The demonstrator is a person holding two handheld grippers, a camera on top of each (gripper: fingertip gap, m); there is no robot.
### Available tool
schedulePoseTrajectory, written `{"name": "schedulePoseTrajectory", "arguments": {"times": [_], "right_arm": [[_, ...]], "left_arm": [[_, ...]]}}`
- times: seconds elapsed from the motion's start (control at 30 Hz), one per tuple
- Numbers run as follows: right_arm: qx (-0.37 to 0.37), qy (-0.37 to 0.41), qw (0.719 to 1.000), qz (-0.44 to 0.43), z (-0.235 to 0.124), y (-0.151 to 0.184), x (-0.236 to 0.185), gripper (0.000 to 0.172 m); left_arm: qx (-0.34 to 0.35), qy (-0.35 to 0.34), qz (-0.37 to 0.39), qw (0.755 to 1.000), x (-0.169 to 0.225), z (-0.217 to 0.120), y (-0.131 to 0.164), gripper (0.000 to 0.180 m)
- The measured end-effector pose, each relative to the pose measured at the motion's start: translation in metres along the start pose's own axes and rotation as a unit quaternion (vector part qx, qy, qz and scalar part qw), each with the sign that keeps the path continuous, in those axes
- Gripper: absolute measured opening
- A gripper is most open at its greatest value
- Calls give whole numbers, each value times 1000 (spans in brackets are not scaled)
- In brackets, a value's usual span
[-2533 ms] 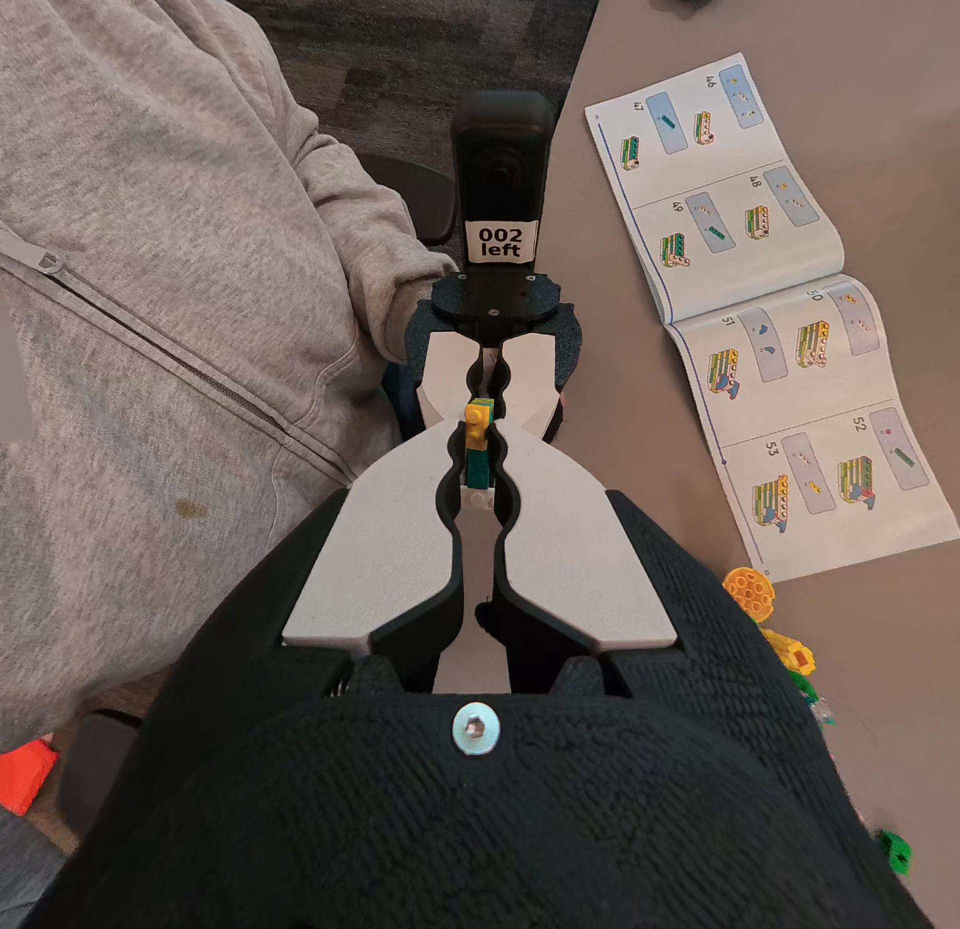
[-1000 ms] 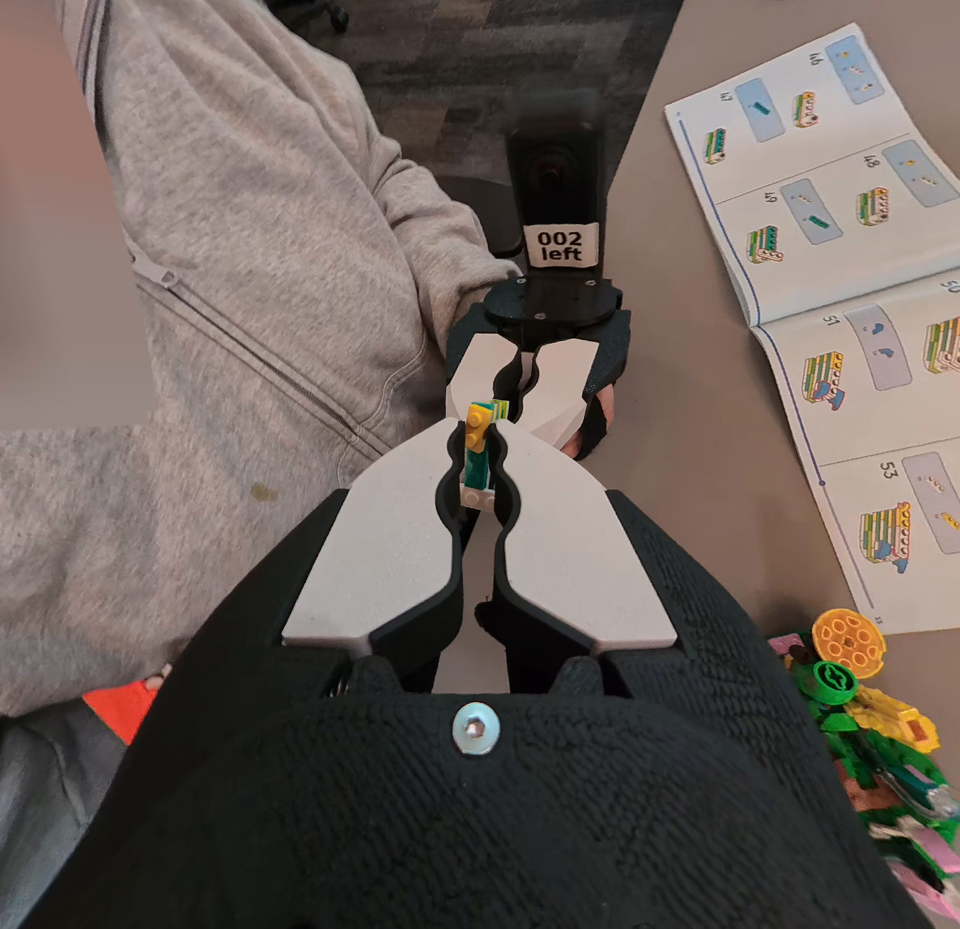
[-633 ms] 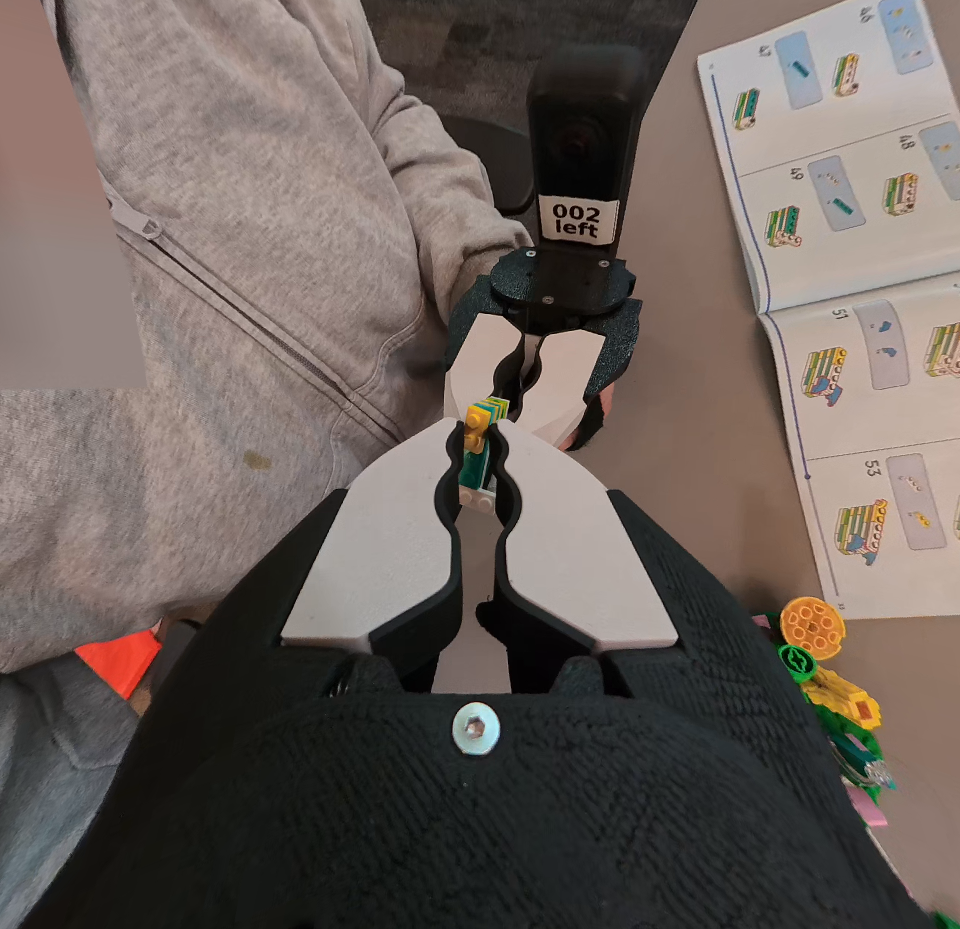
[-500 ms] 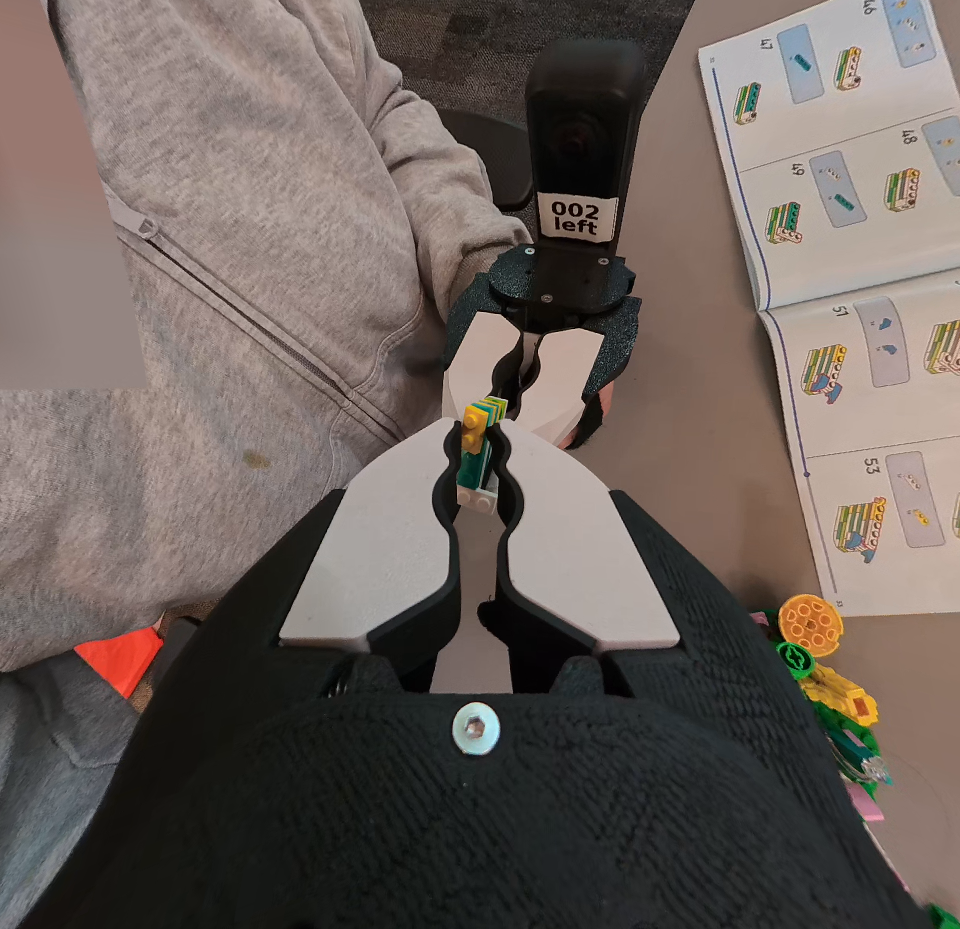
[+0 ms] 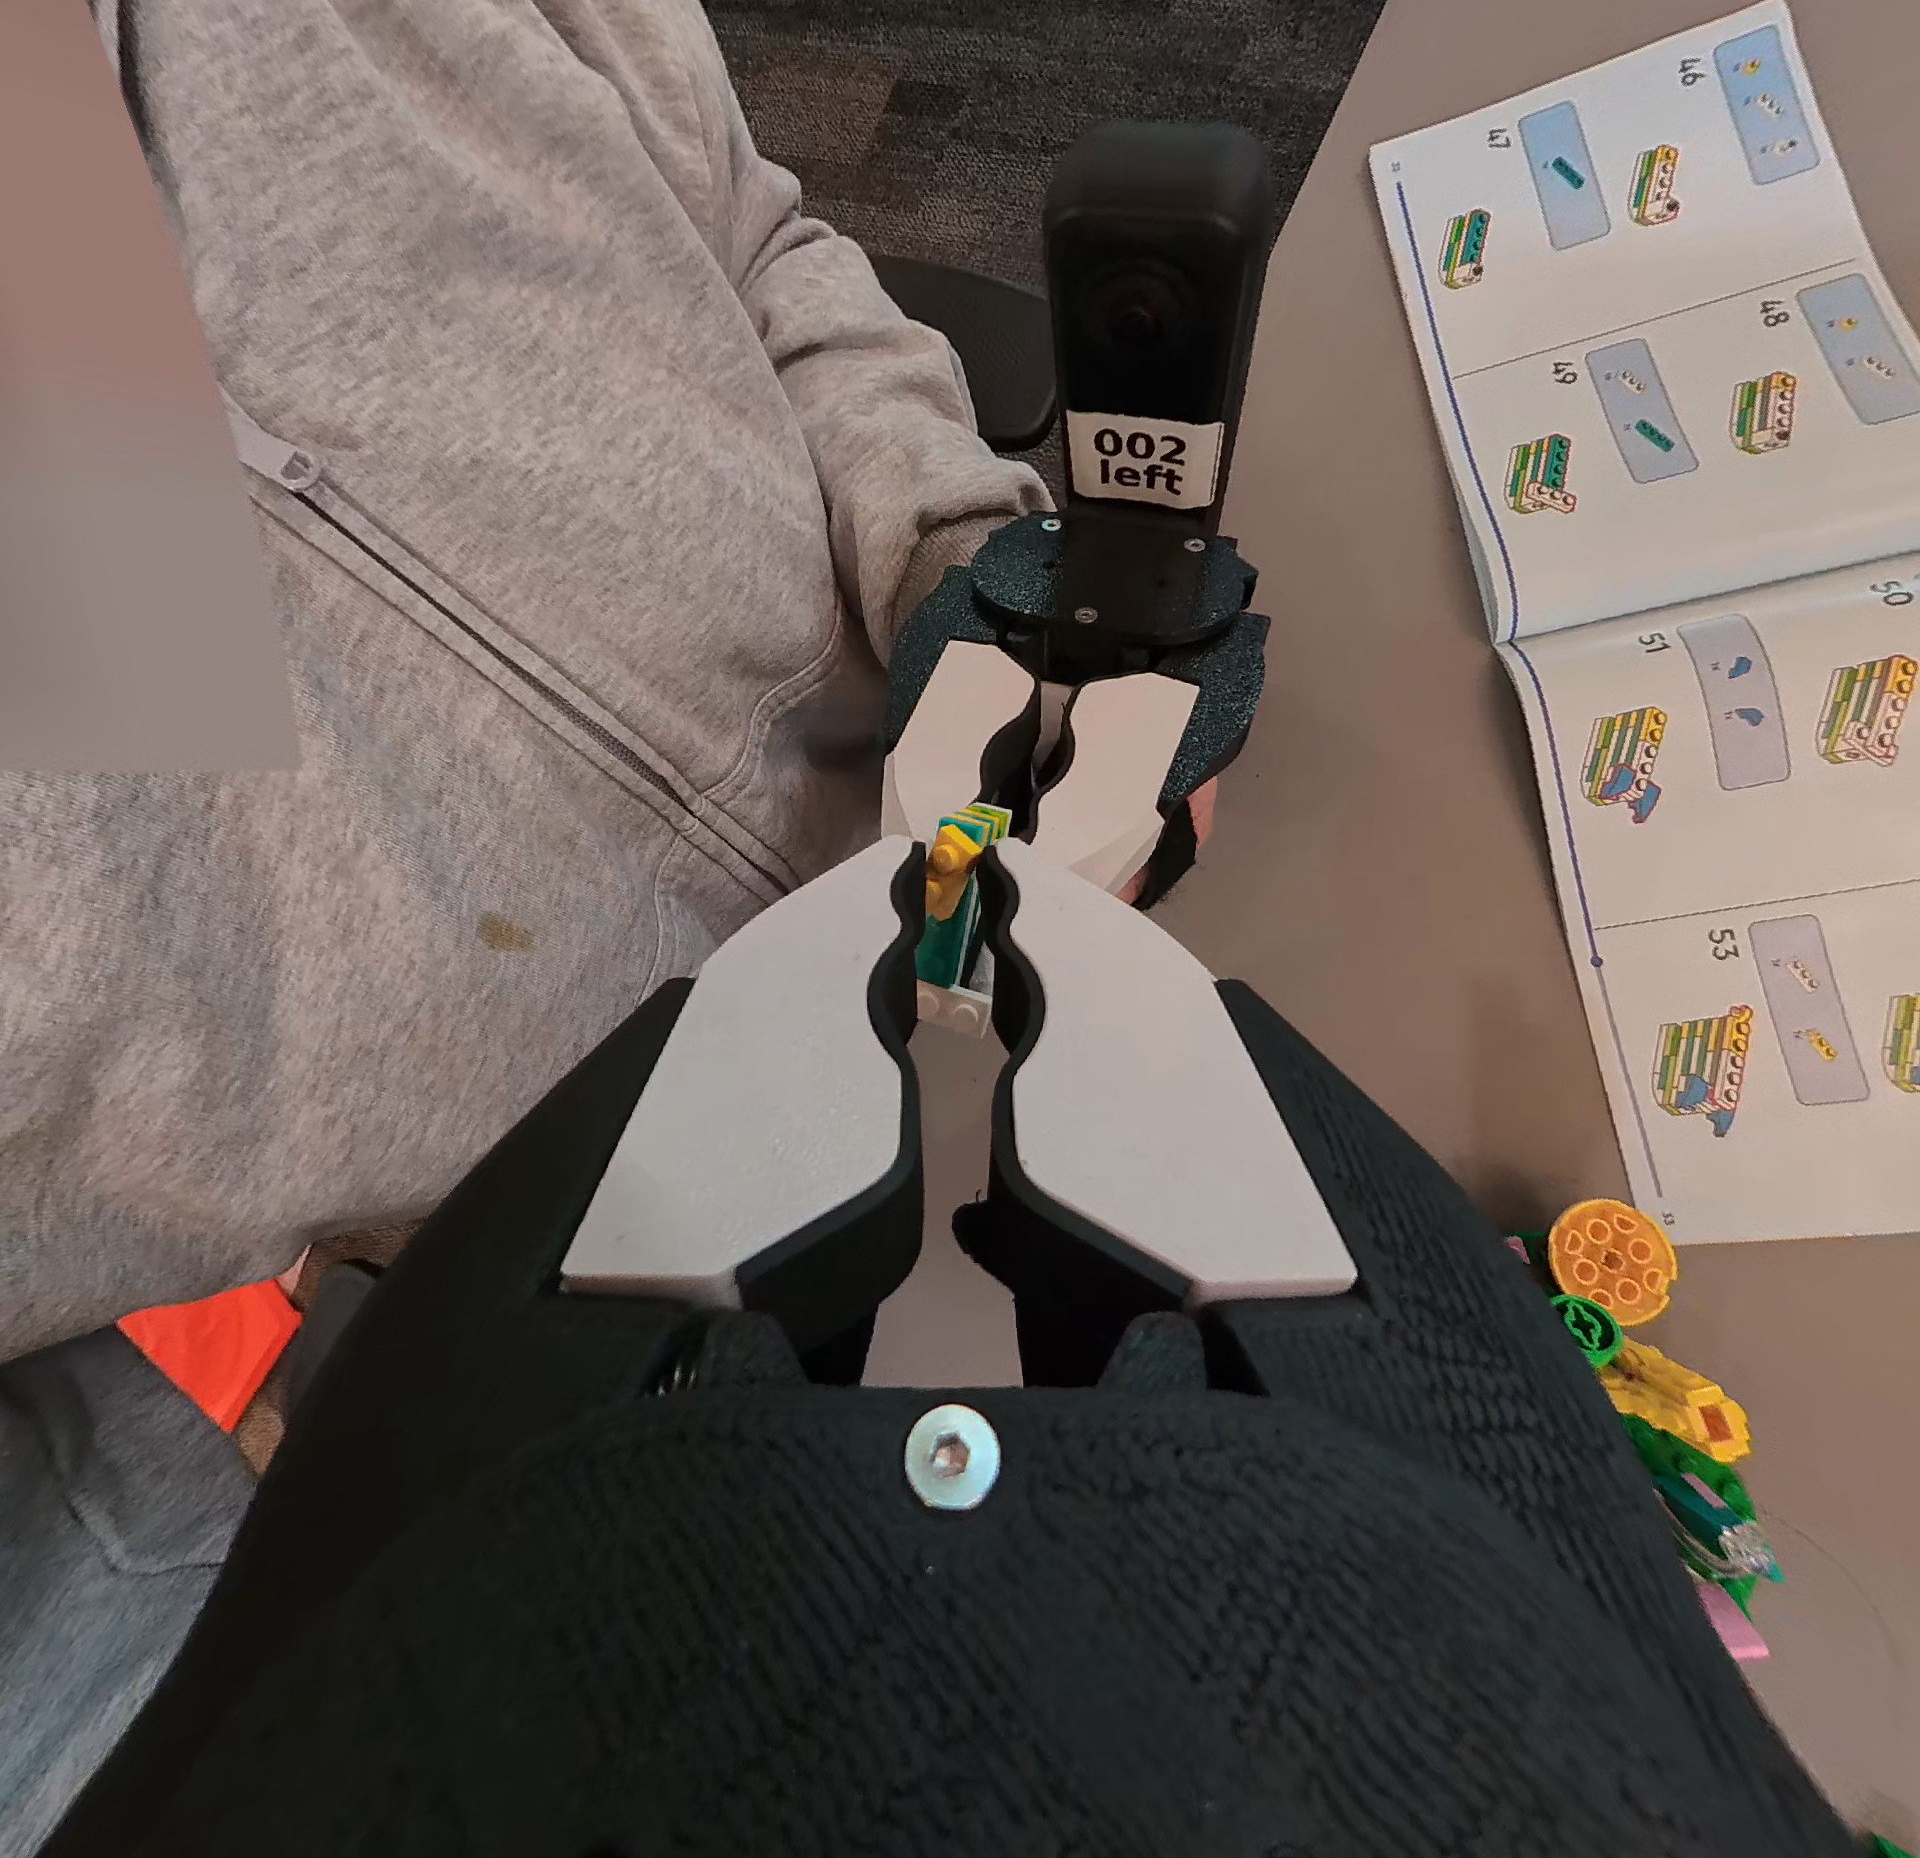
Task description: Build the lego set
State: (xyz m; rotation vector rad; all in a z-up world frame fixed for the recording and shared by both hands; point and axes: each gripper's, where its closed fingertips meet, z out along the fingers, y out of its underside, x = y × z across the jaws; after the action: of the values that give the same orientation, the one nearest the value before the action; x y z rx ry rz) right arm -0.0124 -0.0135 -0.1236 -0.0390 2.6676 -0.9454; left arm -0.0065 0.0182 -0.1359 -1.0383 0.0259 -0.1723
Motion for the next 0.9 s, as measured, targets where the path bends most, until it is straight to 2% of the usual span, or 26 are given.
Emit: {"name": "schedulePoseTrajectory", "arguments": {"times": [0.37, 0.9], "right_arm": [[-19, -16, 999, -42, 4, 1, -5, 10], [-9, -8, 999, -37, 1, 0, -2, 8]], "left_arm": [[-4, 14, 1, 1000, 5, 0, 1, 8], [2, 8, -4, 1000, 3, -1, -1, 8]]}}
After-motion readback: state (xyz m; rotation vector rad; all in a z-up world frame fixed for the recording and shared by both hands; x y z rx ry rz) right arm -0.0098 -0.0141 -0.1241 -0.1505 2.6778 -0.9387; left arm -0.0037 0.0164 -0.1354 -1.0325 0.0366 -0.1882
